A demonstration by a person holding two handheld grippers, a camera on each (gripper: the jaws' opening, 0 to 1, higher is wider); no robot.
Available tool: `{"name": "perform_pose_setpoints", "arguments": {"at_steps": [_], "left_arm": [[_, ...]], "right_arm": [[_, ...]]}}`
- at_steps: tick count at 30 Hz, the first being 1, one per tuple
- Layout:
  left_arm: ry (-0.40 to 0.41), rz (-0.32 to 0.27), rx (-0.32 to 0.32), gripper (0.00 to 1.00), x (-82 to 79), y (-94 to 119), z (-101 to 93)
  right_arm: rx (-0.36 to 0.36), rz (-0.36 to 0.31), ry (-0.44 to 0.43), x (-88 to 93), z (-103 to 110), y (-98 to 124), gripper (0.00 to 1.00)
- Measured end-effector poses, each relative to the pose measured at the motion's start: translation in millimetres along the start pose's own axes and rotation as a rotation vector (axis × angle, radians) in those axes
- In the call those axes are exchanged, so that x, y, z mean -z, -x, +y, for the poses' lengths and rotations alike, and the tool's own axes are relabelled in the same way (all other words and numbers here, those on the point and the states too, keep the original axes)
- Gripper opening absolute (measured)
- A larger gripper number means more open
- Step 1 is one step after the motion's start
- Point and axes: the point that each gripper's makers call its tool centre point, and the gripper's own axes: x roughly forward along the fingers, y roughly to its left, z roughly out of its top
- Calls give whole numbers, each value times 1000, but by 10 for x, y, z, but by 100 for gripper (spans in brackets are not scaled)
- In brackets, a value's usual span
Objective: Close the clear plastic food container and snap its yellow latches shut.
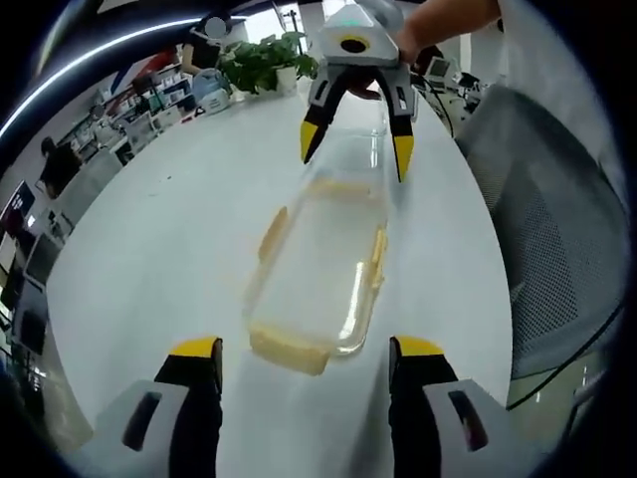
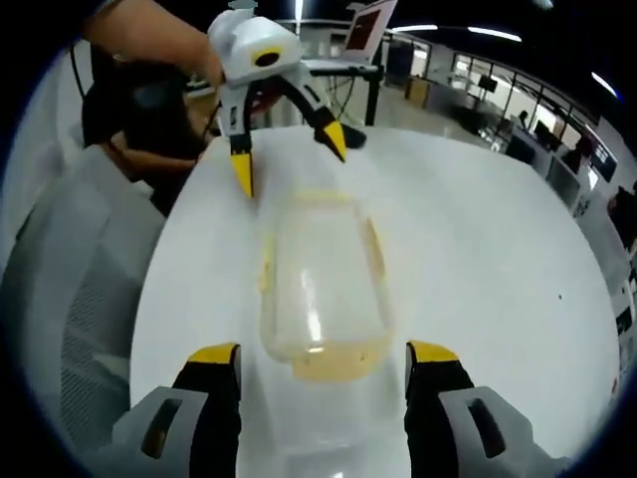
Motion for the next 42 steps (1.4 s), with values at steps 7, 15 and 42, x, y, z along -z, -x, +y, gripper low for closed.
{"name": "perform_pose_setpoints", "arguments": {"at_steps": [7, 15, 42], "left_arm": [[-36, 26, 20, 66, 37, -37, 7], [-101, 78, 18, 61, 92, -60, 93], [-206, 144, 113, 56, 129, -196, 146]], "right_arm": [[8, 52, 16, 74, -22, -39, 65], [2, 90, 33, 101, -50, -74, 64], [-43, 152, 61, 166, -13, -198, 60]]}}
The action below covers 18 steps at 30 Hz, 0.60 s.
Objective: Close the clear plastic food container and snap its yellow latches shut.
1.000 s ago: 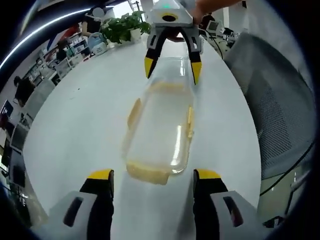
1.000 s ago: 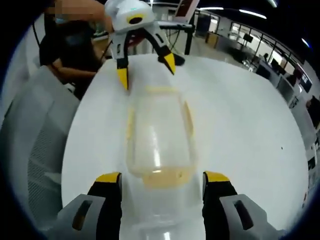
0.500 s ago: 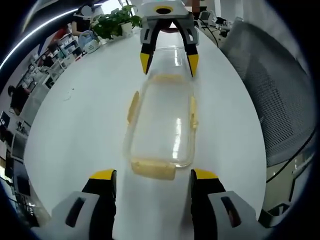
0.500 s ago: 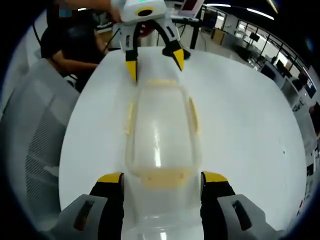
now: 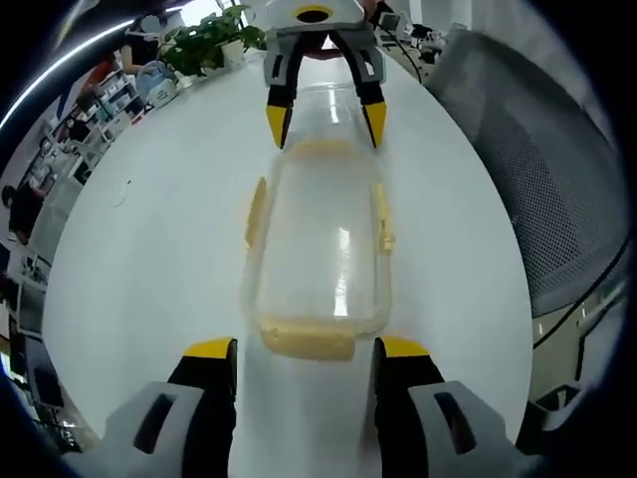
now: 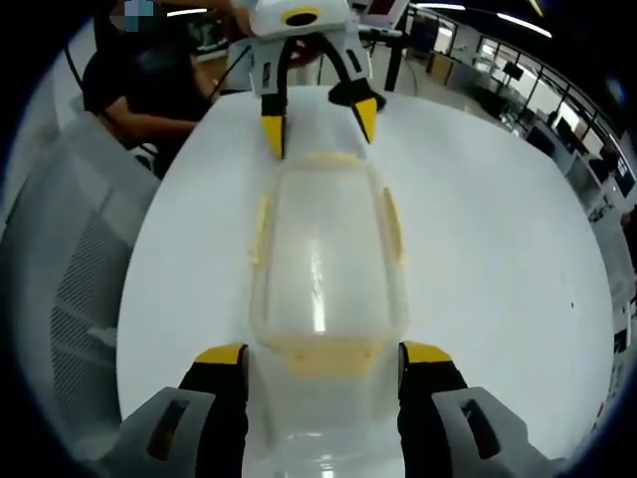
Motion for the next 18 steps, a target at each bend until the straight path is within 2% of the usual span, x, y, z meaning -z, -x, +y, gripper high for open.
{"name": "perform_pose_setpoints", "arguments": {"at_steps": [8, 18], "left_arm": [[9, -3, 26, 55, 10, -32, 27], [6, 3, 76, 54, 15, -120, -34]], "right_arm": [[3, 10, 0, 39, -30, -9, 60], [12, 24, -1, 89, -50, 0, 57]]}}
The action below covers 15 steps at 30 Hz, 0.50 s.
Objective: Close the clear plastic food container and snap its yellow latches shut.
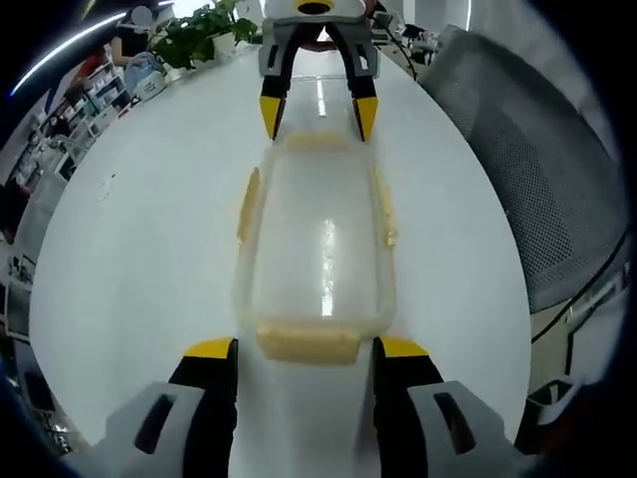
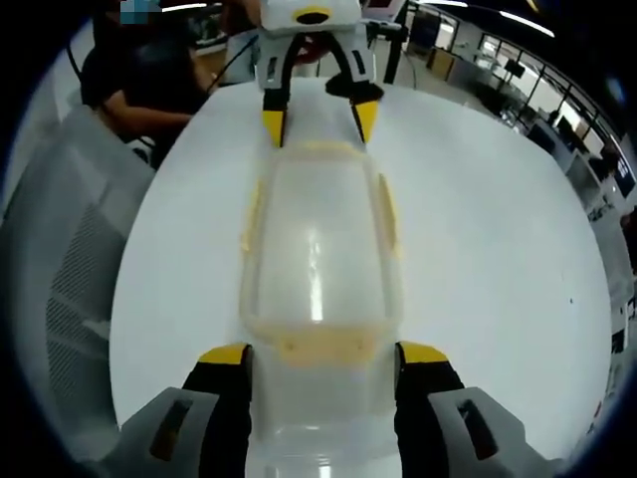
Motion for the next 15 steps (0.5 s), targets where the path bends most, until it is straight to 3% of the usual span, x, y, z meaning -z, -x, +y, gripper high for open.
{"name": "perform_pose_setpoints", "arguments": {"at_steps": [5, 15], "left_arm": [[-4, 6, -2, 55, 1, -2, 12], [-6, 5, 12, 55, 6, -9, -3]], "right_arm": [[12, -29, -10, -59, -33, 38, 58], [-2, 1, 25, -14, 7, -9, 57]]}}
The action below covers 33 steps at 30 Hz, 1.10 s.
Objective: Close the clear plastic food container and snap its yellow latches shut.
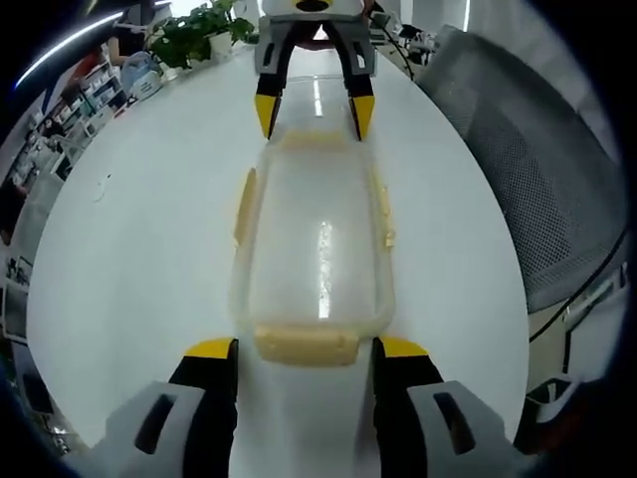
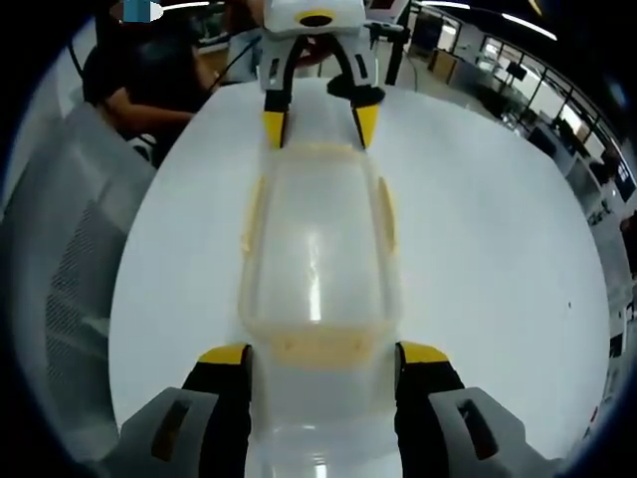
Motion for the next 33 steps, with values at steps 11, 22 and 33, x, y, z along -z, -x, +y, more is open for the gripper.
{"name": "perform_pose_setpoints", "arguments": {"at_steps": [11, 22, 33], "left_arm": [[-13, 4, 38, 54, -15, -13, -7], [-20, 13, 99, 50, -20, -31, -30], [-21, 10, 100, 47, -7, -37, -12]], "right_arm": [[-11, 70, 37, -3, -23, -55, 57], [-58, 103, 16, 18, -10, -76, 53], [-62, 113, 3, 25, -43, -83, 46]]}}
